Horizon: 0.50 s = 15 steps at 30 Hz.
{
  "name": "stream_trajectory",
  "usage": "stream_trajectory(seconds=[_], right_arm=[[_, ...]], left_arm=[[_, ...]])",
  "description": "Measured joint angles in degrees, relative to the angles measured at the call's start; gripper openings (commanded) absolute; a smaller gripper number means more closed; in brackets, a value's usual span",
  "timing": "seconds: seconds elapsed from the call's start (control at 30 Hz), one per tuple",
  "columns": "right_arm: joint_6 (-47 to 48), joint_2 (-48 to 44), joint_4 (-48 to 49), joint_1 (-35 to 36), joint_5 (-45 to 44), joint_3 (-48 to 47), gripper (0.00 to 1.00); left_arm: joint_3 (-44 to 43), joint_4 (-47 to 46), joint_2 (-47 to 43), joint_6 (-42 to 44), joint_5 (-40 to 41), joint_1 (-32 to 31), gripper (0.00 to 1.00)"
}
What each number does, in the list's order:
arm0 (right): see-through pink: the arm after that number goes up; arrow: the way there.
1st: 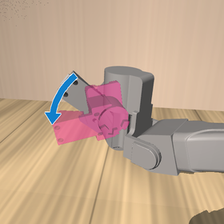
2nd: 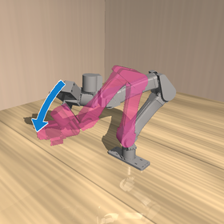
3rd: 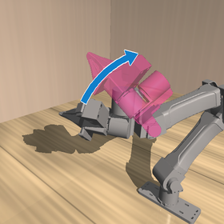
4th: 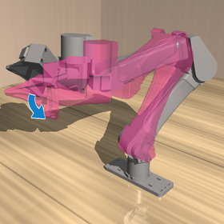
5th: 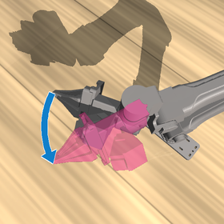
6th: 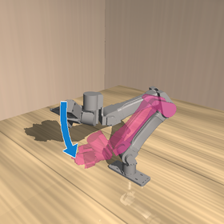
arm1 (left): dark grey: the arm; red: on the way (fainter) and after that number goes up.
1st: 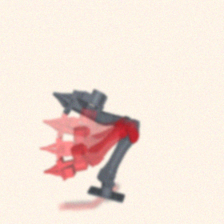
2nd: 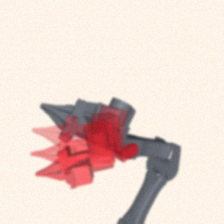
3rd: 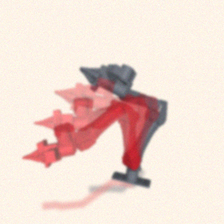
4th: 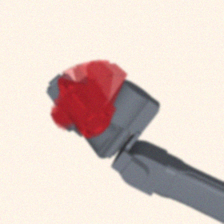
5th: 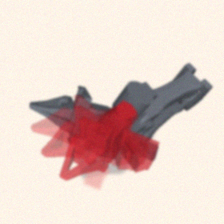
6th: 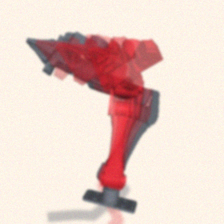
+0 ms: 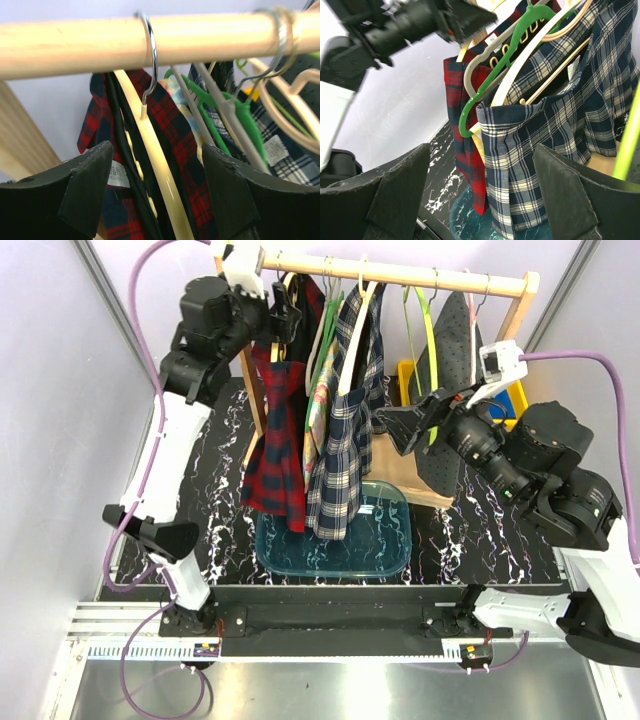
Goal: Remove the skirt from the hanger
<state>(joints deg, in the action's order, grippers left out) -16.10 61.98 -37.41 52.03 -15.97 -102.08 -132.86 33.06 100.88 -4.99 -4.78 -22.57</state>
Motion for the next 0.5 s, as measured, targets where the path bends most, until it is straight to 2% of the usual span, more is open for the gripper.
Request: stream_trajectory(seconds=[0.1,0.13,0.2,0.23,0.27,0.37,0.5], right_arm=[[0.0,-0.7,0.0,0.0,-0.2,0.0,0.89],[0.0,-1.0,0.0,0.0,-0.5,0.0,0.89],[0.0,-1.6,0.0,0.0,-1.0,0.0,0.89],[0.0,-1.8,0.0,0.0,-1.1,0.0,0.88],[0.0,-1.9,0.0,0.0,-1.3,0.0,0.88],[0.0,-2.2,0.1,0.0,-1.8,0.0,0.88],[0.0,-2.3,0.1,0.0,-3.0,0.0,0.87]], left_arm=[[0.3,0.1,1.6,0.5,0.0,-0.3,0.68],[0.3,0.2,1.9,0.5,0.0,-0.4,0.63],[0.2,-0.2,2.5,0.9,0.1,-0.7,0.52],[0.2,-0.2,2.7,0.9,0.1,-0.7,0.36],[0.2,-0.3,2.9,1.0,0.1,-0.9,0.28],[-0.3,-0.4,3.7,1.6,1.9,-1.5,0.13],[-0.3,-1.2,4.2,3.2,2.3,-1.6,0.10]])
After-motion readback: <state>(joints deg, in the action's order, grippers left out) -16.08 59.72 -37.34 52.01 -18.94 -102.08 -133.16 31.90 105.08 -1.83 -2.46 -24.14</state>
